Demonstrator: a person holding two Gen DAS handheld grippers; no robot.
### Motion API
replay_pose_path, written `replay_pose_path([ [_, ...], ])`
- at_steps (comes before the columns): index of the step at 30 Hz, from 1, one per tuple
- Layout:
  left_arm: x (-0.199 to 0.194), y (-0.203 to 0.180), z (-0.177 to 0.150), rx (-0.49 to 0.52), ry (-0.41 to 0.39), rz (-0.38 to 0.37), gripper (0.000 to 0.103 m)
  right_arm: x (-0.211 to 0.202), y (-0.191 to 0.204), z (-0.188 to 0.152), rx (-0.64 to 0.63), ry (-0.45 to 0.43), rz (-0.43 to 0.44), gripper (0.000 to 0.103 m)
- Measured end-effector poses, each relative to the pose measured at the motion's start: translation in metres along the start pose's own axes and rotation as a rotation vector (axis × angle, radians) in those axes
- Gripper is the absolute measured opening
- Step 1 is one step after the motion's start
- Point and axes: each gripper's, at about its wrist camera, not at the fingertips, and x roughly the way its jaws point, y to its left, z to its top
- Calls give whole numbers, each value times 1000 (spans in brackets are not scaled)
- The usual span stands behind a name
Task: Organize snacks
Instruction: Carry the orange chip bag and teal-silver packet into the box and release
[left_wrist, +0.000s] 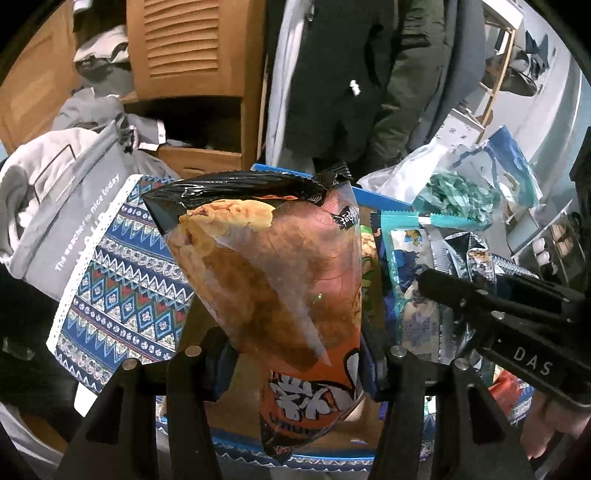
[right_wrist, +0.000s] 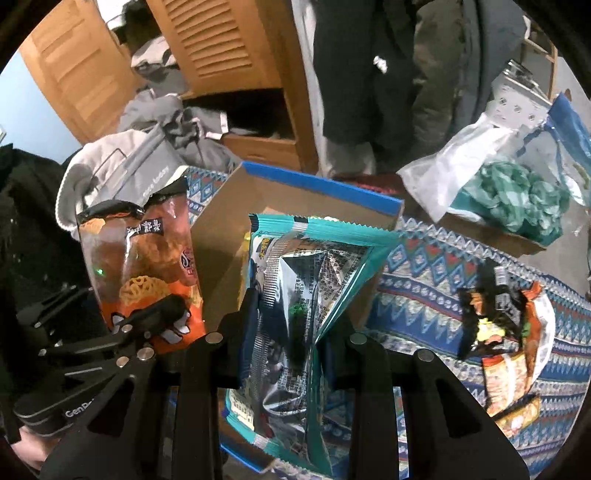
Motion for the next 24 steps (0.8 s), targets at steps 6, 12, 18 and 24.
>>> replay_pose_path([
  [6, 2, 3, -1, 8, 3, 21, 55, 11, 8, 3, 4, 24, 18, 28],
  [12, 7, 5, -3, -1, 28, 59, 59, 12, 16, 4, -20, 19, 21, 51],
  [18, 2, 5, -2, 2, 11, 89, 68, 7, 10, 2, -2, 12, 7, 60],
  [24, 0, 1, 1, 4, -4, 85, 73, -5, -2, 0, 20, -8, -13, 65],
])
